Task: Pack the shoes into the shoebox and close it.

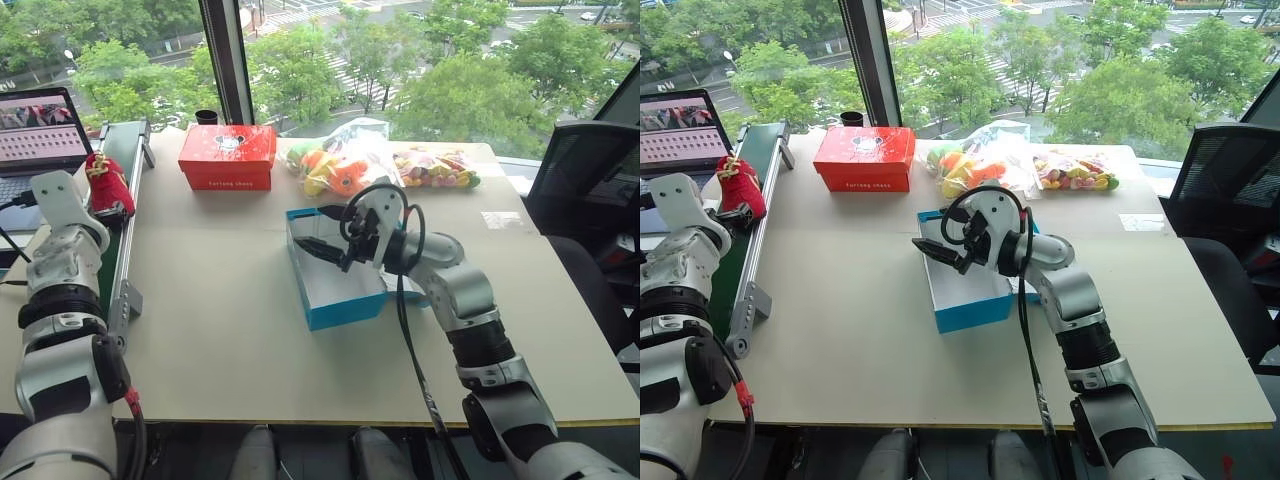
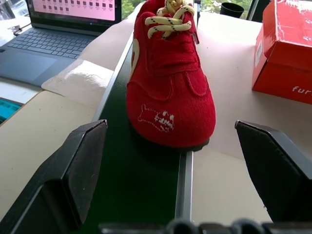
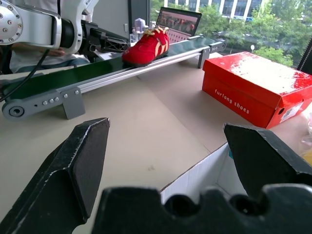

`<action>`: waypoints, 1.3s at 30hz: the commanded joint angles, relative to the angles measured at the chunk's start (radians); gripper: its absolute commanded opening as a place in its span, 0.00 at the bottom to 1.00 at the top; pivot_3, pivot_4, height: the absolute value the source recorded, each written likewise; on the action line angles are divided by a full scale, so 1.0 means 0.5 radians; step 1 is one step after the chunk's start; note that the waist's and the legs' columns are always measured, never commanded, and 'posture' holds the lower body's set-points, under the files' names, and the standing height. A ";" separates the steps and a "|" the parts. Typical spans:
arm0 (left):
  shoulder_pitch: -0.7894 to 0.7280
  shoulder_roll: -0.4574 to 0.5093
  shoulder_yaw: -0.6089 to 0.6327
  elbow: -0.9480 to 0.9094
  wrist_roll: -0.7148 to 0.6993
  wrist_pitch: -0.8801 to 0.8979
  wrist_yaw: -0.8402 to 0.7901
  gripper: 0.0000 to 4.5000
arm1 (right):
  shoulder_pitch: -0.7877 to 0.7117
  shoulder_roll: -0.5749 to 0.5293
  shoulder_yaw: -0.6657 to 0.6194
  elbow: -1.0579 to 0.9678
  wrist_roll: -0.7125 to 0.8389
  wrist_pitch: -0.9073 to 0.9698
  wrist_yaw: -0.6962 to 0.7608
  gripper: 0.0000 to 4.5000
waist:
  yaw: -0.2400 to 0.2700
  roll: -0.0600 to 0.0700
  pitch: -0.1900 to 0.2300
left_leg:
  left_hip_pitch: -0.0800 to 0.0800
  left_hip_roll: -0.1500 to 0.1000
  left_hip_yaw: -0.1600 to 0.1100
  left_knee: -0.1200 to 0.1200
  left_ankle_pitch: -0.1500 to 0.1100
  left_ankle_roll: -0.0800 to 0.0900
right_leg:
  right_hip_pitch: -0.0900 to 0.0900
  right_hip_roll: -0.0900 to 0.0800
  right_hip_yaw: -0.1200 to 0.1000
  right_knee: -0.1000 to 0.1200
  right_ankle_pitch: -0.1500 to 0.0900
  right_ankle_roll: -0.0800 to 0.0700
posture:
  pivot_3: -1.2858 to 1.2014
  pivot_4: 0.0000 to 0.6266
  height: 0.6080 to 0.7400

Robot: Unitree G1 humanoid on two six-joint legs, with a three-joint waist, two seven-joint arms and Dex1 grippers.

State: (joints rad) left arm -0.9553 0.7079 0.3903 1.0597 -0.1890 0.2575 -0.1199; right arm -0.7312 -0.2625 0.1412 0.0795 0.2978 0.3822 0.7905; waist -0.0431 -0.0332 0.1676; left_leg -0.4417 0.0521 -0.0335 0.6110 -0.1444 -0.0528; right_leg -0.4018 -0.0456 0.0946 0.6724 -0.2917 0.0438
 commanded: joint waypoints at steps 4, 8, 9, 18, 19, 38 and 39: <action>-0.060 0.021 0.021 0.119 -0.011 -0.102 0.039 1.00 | -0.071 -0.007 -0.049 -0.005 0.005 -0.057 -0.005 0.98 | -0.001 0.000 0.000 | 0.000 0.000 0.000 -0.001 0.000 0.000 | -0.001 0.000 0.000 0.001 0.000 0.000 | 0.52 0.24 0.99; -0.013 0.012 0.074 0.174 -0.068 -0.069 0.024 0.91 | -0.073 -0.017 -0.039 0.004 -0.012 -0.062 -0.006 1.00 | 0.000 0.000 0.000 | -0.001 0.000 0.000 0.000 0.000 -0.001 | -0.001 0.000 0.000 0.001 0.000 0.000 | 0.52 0.24 0.99; 0.000 0.006 0.078 0.172 -0.075 -0.067 0.009 0.86 | -0.072 -0.018 -0.038 0.003 -0.014 -0.061 -0.006 1.00 | 0.000 0.000 0.000 | -0.001 0.000 0.000 0.000 0.001 -0.001 | -0.002 0.000 0.000 0.001 0.000 0.000 | 0.52 0.24 0.99; 0.132 -0.003 0.095 -0.044 -0.083 -0.129 0.087 0.19 | -0.076 -0.019 -0.029 0.019 -0.025 -0.058 0.000 1.00 | 0.001 0.000 0.000 | 0.002 0.000 0.000 0.000 0.006 -0.005 | -0.002 0.000 0.000 0.010 0.000 0.000 | 0.52 0.24 0.99; 0.147 -0.002 0.102 -0.078 -0.086 -0.134 0.111 0.11 | -0.078 -0.018 -0.027 0.021 -0.027 -0.058 0.002 1.00 | 0.001 0.000 0.000 | 0.002 0.000 0.000 0.000 0.006 -0.005 | -0.002 0.000 0.000 0.012 0.000 0.000 | 0.52 0.24 0.99; 0.406 -0.563 -0.237 -2.000 -0.697 0.317 -0.365 0.04 | -0.445 0.253 -0.872 0.286 0.852 0.739 -0.526 1.00 | 0.035 -0.007 0.004 | -0.006 -0.001 -0.006 -0.002 0.011 -0.012 | -0.005 0.000 -0.003 0.011 0.001 -0.002 | 0.52 0.24 0.99; 0.402 -0.626 -0.286 -2.057 -0.735 0.375 -0.373 0.04 | -0.476 0.272 -0.960 0.304 0.974 0.833 -0.592 1.00 | 0.019 -0.006 0.004 | -0.006 -0.001 -0.006 -0.003 0.011 -0.012 | -0.006 0.000 -0.002 0.011 0.001 -0.002 | 0.52 0.24 0.99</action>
State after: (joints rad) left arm -0.7427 0.4163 0.2643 0.1279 -0.5174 0.4060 -0.2977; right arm -0.9211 -0.1377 -0.2598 0.2419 0.6726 0.7340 0.5407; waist -0.0339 -0.0365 0.1696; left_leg -0.4446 0.0518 -0.0367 0.6090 -0.1388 -0.0585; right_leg -0.4047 -0.0454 0.0939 0.6780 -0.2912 0.0428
